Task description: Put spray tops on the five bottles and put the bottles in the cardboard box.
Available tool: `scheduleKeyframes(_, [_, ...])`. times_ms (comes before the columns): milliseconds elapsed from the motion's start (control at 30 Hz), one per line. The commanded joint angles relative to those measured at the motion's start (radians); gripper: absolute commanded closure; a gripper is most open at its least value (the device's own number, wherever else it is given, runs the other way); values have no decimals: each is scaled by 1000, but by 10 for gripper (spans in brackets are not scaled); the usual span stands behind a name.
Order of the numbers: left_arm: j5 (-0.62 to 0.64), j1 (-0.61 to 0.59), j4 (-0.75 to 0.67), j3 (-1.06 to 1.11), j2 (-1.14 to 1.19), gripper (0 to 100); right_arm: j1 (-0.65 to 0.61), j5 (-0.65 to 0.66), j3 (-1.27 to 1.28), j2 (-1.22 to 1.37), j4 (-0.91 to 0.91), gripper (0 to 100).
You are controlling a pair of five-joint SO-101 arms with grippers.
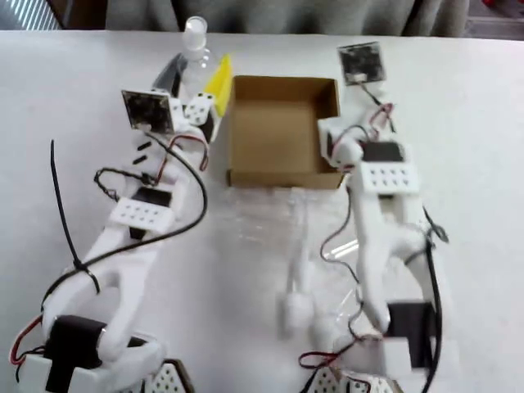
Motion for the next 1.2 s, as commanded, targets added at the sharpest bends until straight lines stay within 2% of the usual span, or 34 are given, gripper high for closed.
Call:
scheduleKeyframes(0, [12,-8,-29,-18,-10,902,-4,-8,-97,85,-18,878])
scheduleKeyframes(167, [12,-8,-29,-17,-10,902,8,-8,-118,182,-18,878])
scheduleKeyframes(633, [12,-2,-29,-2,-10,902,65,-8,-109,199,24,878])
scheduleKeyframes(967, [12,4,-29,2,-12,902,42,-6,-103,349,-67,885])
scheduleKeyframes(1067, [12,4,-29,0,-12,902,30,-5,-103,351,-68,977])
scheduleKeyframes(1167, [12,2,-29,-2,-12,902,-2,-6,-103,351,-61,975])
